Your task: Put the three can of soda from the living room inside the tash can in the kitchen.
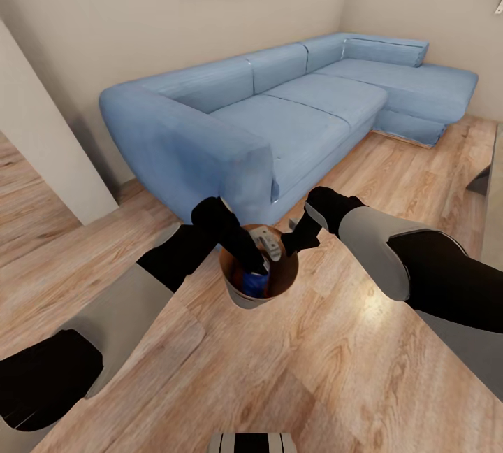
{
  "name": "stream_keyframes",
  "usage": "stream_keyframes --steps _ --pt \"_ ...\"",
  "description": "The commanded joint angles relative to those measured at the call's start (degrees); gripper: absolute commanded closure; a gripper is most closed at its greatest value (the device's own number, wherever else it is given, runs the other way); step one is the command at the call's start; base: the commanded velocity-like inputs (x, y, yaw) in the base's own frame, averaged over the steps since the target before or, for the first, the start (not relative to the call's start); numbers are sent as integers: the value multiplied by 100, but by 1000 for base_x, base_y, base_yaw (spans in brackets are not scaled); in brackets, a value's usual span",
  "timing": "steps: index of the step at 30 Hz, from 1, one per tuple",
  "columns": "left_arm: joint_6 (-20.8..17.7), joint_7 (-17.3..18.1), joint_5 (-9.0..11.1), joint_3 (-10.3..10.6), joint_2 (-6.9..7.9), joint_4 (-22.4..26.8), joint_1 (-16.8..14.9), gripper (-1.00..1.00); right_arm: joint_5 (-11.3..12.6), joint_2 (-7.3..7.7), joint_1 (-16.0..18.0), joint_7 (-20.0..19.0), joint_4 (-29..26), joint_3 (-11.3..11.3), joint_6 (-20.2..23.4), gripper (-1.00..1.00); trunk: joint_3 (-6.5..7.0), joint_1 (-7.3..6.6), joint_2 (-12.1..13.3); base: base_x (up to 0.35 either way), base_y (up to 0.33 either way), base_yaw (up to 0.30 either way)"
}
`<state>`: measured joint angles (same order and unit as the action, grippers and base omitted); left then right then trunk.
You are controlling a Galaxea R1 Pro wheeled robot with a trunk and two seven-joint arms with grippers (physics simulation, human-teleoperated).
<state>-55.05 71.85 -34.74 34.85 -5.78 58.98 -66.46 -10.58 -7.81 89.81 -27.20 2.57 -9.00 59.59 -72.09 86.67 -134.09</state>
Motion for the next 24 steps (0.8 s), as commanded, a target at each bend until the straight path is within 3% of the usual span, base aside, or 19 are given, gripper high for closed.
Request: stream_keyframes --steps 1,15,16,24 --pt "-4 -63 4 2 1 0 1 100 205 -1 2 -29 -2 172 41 100 1 -1 0 0 0 0" --pt "-11 -321 5 14 7 1 156 100 205 7 2 -29 -2 180 41 100 1 -1 0 0 0 0" --pt "-10 -321 7 14 7 3 157 -100 205 7 2 -30 -2 180 41 100 1 -1 0 0 0 0" --pt "-13 -317 3 6 19 9 158 -100 205 10 -6 -31 -10 183 41 100 1 -1 0 0 0 0"
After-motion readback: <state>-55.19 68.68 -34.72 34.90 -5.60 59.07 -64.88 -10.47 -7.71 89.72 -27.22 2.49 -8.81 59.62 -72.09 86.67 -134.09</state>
